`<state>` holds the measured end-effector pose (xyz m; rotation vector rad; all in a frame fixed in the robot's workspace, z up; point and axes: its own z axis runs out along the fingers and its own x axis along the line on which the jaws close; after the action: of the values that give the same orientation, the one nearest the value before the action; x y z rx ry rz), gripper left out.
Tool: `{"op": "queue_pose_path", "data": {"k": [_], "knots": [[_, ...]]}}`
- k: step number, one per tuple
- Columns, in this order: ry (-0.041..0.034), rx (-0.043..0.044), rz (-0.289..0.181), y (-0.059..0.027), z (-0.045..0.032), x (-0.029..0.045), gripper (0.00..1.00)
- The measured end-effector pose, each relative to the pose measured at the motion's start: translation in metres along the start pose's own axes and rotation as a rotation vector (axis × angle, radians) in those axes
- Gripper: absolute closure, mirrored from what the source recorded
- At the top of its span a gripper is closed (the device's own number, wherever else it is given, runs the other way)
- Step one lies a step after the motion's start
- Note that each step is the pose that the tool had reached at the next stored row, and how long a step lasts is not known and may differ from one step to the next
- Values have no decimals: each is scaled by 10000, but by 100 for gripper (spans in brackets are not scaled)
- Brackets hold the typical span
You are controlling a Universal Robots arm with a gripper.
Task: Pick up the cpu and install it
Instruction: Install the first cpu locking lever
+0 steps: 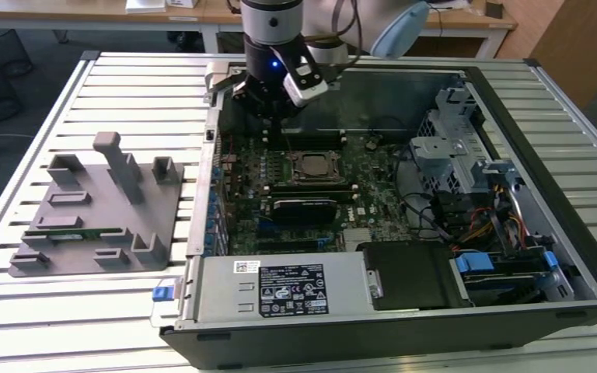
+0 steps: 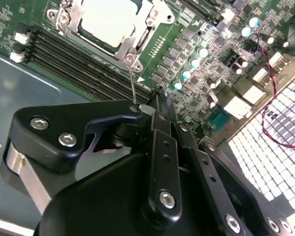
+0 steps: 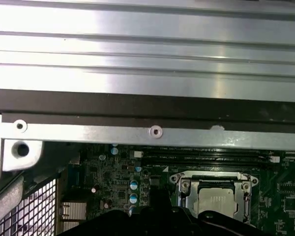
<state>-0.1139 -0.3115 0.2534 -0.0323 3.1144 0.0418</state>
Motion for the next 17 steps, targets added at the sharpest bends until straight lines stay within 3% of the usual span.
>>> {"op": "queue_pose_path", "data": {"k": [5,11,13,14,17], "knots": [[2,1,-11,-1,7,-138,89],[4,1,-19,-5,23,-400,89],[3,-5,-22,-6,28,-433,89],[3,-39,-20,-9,30,-434,89],[-8,-349,-12,-41,38,-435,89]]}}
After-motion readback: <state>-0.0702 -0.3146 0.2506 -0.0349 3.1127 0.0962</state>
